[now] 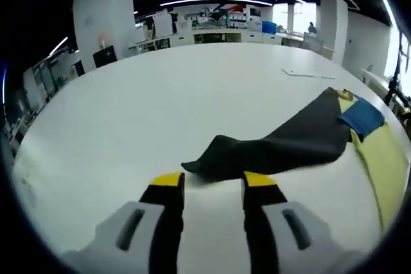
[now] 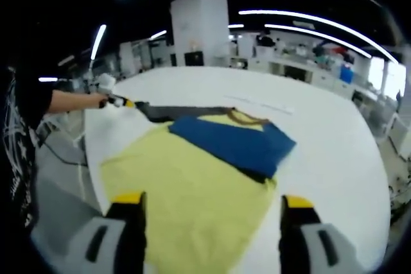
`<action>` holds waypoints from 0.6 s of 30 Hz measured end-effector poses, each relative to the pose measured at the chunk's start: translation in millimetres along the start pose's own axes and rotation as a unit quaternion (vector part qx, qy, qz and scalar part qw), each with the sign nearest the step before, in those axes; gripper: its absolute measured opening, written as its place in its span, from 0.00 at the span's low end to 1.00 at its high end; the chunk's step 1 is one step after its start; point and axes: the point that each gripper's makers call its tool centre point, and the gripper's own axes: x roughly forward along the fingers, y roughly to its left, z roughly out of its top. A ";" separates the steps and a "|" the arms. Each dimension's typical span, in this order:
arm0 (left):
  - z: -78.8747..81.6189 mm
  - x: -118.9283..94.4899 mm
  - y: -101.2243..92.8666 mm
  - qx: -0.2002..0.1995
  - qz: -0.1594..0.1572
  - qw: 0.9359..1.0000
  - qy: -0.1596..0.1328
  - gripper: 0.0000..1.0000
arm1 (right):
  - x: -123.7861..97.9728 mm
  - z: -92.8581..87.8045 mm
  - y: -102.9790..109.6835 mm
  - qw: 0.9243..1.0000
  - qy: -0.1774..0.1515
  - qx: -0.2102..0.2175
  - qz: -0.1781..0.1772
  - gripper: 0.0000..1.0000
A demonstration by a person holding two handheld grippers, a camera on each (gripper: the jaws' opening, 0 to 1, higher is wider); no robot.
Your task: Fold the garment on the visible template until the final outline fits inside the template.
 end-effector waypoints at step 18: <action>6.6 12.6 2.9 0.015 0.010 1.000 -0.002 0.00 | -2.8 -10.6 -5.6 1.000 0.009 0.013 -0.012 0.84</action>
